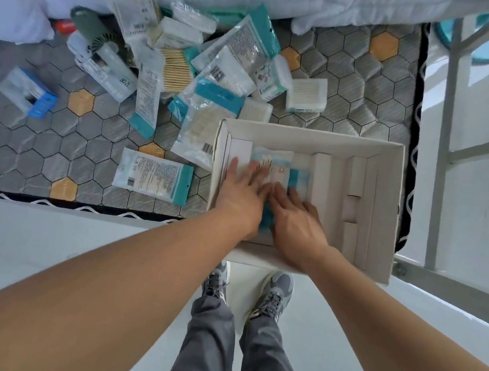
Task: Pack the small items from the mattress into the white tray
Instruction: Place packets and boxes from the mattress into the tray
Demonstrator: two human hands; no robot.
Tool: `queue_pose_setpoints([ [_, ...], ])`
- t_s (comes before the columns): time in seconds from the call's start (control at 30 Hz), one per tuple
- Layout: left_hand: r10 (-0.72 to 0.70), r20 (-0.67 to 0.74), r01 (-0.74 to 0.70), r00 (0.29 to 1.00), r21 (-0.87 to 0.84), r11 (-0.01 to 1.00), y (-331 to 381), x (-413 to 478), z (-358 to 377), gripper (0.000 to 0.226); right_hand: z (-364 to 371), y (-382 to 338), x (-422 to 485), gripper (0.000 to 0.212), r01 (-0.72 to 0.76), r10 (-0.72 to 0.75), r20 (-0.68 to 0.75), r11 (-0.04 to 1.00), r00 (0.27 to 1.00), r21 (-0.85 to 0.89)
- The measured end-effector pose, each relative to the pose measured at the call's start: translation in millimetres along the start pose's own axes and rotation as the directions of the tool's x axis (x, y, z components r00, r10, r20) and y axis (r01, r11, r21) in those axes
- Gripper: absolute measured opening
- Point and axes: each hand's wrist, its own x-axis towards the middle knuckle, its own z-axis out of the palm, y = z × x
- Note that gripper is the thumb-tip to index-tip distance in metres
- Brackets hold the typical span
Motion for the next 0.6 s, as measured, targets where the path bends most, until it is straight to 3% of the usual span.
queue_pose_setpoints([
  [0.17,0.033,0.014,-0.033,0.999,-0.053,0.998,-8,1,-10,0.088,-8,-9,3,0.081,-0.028,0.040,0.126,0.995,0.991,-0.098],
  [0.23,0.046,-0.078,-0.060,0.996,-0.190,0.980,-13,-4,-19,0.068,-15,-11,5,0.082,-0.029,0.055,0.178,0.990,0.983,-0.141],
  [0.3,0.000,-0.290,-0.135,0.957,-0.444,0.886,-24,-14,-28,0.038,-20,-13,7,0.079,-0.027,0.062,0.212,0.985,0.975,-0.168],
  [0.37,-0.186,-0.538,-0.240,0.822,-0.624,0.744,-42,-29,-33,0.025,-23,-14,9,0.078,-0.027,0.062,0.208,0.986,0.976,-0.167],
  [0.43,-0.434,-0.660,-0.255,0.613,-0.685,0.682,-65,-44,-35,0.020,-25,-16,9,0.080,-0.031,0.060,0.222,0.991,0.973,-0.134],
  [0.47,-0.546,-0.636,-0.221,0.545,-0.737,0.638,-78,-46,-33,0.018,-25,-16,9,0.082,-0.034,0.060,0.237,0.993,0.970,-0.112],
  [0.5,-0.639,-0.561,-0.164,0.526,-0.804,0.571,-92,-47,-29,0.018,-24,-16,9,0.084,-0.042,0.062,0.248,0.996,0.967,-0.083],
  [0.6,-0.730,-0.157,0.149,0.665,-0.930,0.336,-130,-37,-6,0.026,-18,-19,7,0.082,-0.106,0.086,0.228,0.991,0.970,0.079],
])
